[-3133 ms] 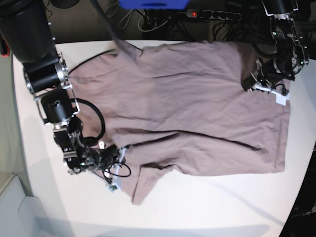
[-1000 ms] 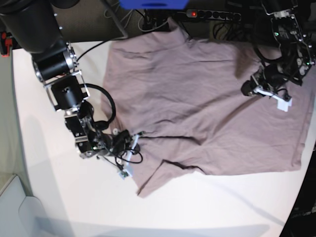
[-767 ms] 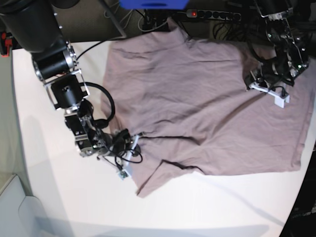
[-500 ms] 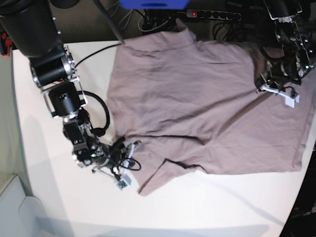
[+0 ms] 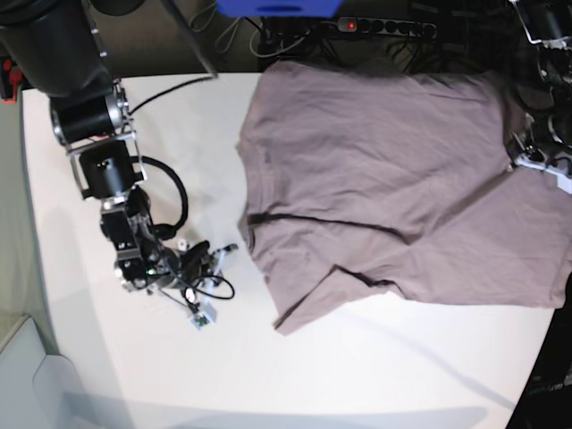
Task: Layout the t-shirt on the table in an organized manner, then fold the t-shirt properly
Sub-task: 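Hold the shirt with both grippers, keeping it stretched flat, then move the left gripper inward over the shirt and pinch the fabric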
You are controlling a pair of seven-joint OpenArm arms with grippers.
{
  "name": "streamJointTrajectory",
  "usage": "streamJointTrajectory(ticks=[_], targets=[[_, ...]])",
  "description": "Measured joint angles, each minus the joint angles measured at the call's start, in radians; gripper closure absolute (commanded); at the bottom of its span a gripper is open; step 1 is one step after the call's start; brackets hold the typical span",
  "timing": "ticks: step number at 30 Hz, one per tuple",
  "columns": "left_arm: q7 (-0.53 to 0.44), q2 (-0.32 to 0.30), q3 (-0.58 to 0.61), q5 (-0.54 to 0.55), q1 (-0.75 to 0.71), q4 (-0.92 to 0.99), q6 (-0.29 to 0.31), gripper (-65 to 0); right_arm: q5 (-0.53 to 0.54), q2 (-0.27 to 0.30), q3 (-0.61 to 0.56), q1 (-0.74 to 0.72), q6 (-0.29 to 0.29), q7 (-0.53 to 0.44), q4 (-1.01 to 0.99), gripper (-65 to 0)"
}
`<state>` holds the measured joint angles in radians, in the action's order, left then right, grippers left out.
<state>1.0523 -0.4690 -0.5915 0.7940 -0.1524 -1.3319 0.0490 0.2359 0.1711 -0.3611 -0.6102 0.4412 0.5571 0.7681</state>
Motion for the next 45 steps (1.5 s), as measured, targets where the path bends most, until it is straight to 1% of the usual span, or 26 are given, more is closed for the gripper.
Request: streamJointTrajectory(ticks=[1,3,5,6,8,10,13,14,16,17,19,21,23,25,27,31,32,37,38,40,45], targets=[[0.023,-0.008,-0.013,0.033,0.0,-0.009,0.008,0.0,-0.001,0.003,0.0,0.019,0.001,-0.001,0.034,0.0],[0.037,-0.014,-0.028,0.098,0.0,-0.061,0.054,0.0,0.0,0.015,-0.003,0.055,0.001,0.0,0.099,0.0],[0.059,-0.011,-0.027,0.156,0.007,-0.122,0.081,0.0,-0.003,0.028,-0.002,0.074,0.0,0.0,0.149,0.0],[0.056,-0.001,-0.023,0.181,0.01,-0.159,0.085,0.0,-0.005,0.031,-0.002,0.079,0.001,0.0,0.169,0.0],[0.046,0.055,-0.011,0.215,0.017,-0.233,0.083,0.0,-0.004,0.031,-0.001,0.079,0.0,0.003,0.193,0.0],[0.055,0.116,0.048,0.225,0.029,-0.261,0.086,0.0,0.0,0.028,-0.002,0.076,0.0,0.022,0.2,0.0],[0.064,0.22,0.176,0.185,0.04,-0.257,0.076,0.0,-0.003,0.032,-0.002,0.077,0.0,0.054,0.199,0.0],[0.053,0.254,0.223,0.146,0.041,-0.257,0.075,0.0,-0.004,0.034,-0.002,0.077,0.0,0.058,0.199,0.0],[0.066,0.32,0.306,0.072,0.041,-0.257,0.074,0.0,-0.001,0.043,-0.002,0.079,0.0,0.061,0.206,0.0],[0.062,0.343,0.342,0.018,0.039,-0.259,0.074,0.0,-0.003,0.048,-0.002,0.082,0.0,0.063,0.218,0.0],[0.061,0.385,0.401,-0.047,0.039,-0.26,0.073,0.0,-0.004,0.053,-0.002,0.085,0.0,0.06,0.24,0.0],[0.06,0.404,0.442,-0.117,0.04,-0.259,0.075,0.0,-0.001,0.05,-0.002,0.085,0.001,0.066,0.247,0.0],[0.062,0.411,0.447,-0.194,0.04,-0.258,0.075,0.0,-0.001,0.047,-0.002,0.082,0.001,0.095,0.247,0.0],[0.058,0.405,0.443,-0.267,0.036,-0.258,0.074,0.0,-0.001,0.048,-0.002,0.083,0.001,0.111,0.249,0.0],[0.069,0.397,0.441,-0.298,0.031,-0.258,0.074,0.0,-0.001,0.05,-0.002,0.084,0.001,0.112,0.257,0.0],[0.136,0.397,0.438,-0.319,0.014,-0.278,0.076,0.0,-0.001,0.048,-0.002,0.088,0.0,0.111,0.306,0.0],[0.138,0.397,0.438,-0.324,0.011,-0.278,0.076,0.0,-0.001,0.047,-0.002,0.09,0.0,0.108,0.315,0.0],[0.107,0.388,0.442,-0.356,-0.029,-0.294,0.087,0.0,0.0,0.045,-0.002,0.101,0.0,0.114,0.369,0.0],[0.102,0.383,0.442,-0.356,-0.037,-0.298,0.093,0.0,0.0,0.042,-0.002,0.099,0.0,0.127,0.371,0.0],[0.1,0.357,0.445,-0.351,-0.06,-0.316,0.098,0.0,-0.003,0.026,-0.001,0.097,0.0,0.159,0.372,0.0],[0.099,0.317,0.442,-0.349,-0.128,-0.372,0.098,0.0,-0.002,-0.007,-0.003,0.097,0.0,0.163,0.373,0.0]])
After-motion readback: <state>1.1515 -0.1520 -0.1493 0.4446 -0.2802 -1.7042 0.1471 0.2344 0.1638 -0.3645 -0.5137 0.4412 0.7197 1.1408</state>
